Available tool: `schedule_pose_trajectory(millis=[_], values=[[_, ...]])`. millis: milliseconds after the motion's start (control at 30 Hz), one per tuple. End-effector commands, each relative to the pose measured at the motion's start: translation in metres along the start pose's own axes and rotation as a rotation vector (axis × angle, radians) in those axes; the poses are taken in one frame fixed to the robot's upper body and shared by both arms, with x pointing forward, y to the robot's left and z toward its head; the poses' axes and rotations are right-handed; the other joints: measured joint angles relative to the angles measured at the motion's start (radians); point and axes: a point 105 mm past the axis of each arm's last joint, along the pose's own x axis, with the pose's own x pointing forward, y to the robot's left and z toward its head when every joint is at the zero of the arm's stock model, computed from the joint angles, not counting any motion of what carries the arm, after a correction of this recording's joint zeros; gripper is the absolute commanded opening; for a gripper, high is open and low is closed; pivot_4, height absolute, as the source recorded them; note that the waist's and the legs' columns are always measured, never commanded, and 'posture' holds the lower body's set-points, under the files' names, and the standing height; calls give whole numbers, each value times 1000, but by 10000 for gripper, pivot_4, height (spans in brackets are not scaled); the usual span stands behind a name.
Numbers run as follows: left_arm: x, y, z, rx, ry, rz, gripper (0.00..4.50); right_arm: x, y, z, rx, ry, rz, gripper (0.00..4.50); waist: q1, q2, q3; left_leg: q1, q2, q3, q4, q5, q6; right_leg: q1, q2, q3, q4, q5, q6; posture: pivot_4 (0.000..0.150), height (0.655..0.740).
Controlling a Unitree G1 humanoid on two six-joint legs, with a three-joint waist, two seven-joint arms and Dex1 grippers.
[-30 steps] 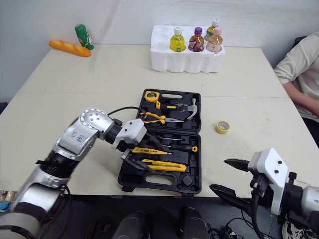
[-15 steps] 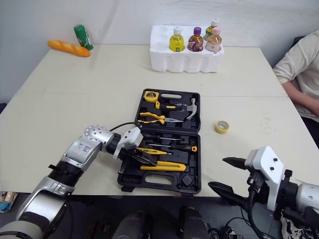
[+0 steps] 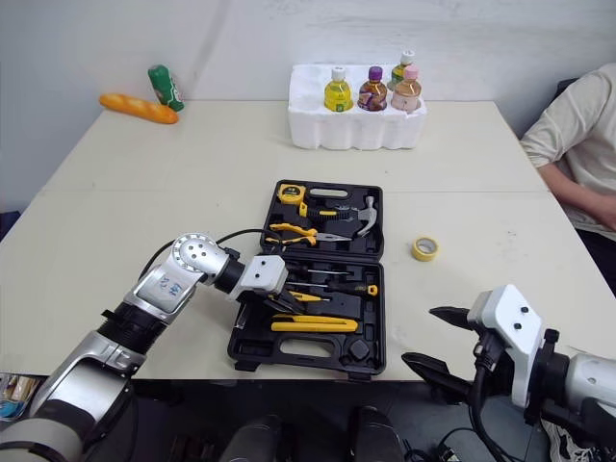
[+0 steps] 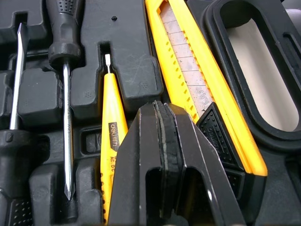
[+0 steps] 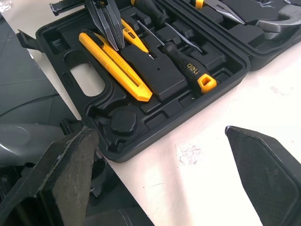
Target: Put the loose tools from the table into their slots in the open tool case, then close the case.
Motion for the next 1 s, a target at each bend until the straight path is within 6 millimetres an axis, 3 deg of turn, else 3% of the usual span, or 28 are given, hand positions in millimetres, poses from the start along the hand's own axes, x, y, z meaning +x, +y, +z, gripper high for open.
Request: schedule_pose_trajectory(millis=[33,200,333,633,833,1000], values=[[-1,0,-16,-121,4,-3,396,-1,1,3,-16,-1,-1,45000,0,0,0,0,0,0,0,0,0,0,0,0,0,0,0,1500,7367],[-19,9,22,-138,-204,-10,396,0,1,2,-12,-1,2,45000,-3,-3,4,-3,0,0,0,0,0,-4,0,-1,0,0,0,1500,7367],[-22,-9,39,-153,-273,-137,396,2,1,3,-13,-9,8,45000,-2,-6,10,-7,0,-1,1,1,-2,-6,0,-2,1,0,0,1500,7367],[1,-21,28,-143,-206,-175,396,3,3,2,-8,-8,10,45000,1,-6,10,-7,-1,-1,1,1,-1,-6,0,-2,-1,0,1,1500,7367],[11,-21,-7,-95,-37,-147,396,-1,3,1,-8,-1,-1,45000,1,-7,11,-7,-1,-1,1,0,0,-5,0,-2,-1,0,1,1500,7367],[11,-16,-11,-125,-41,-122,396,-1,2,0,-8,1,-6,45000,1,-6,10,-5,0,-1,1,0,0,-3,-1,-2,-1,0,0,1500,7367]])
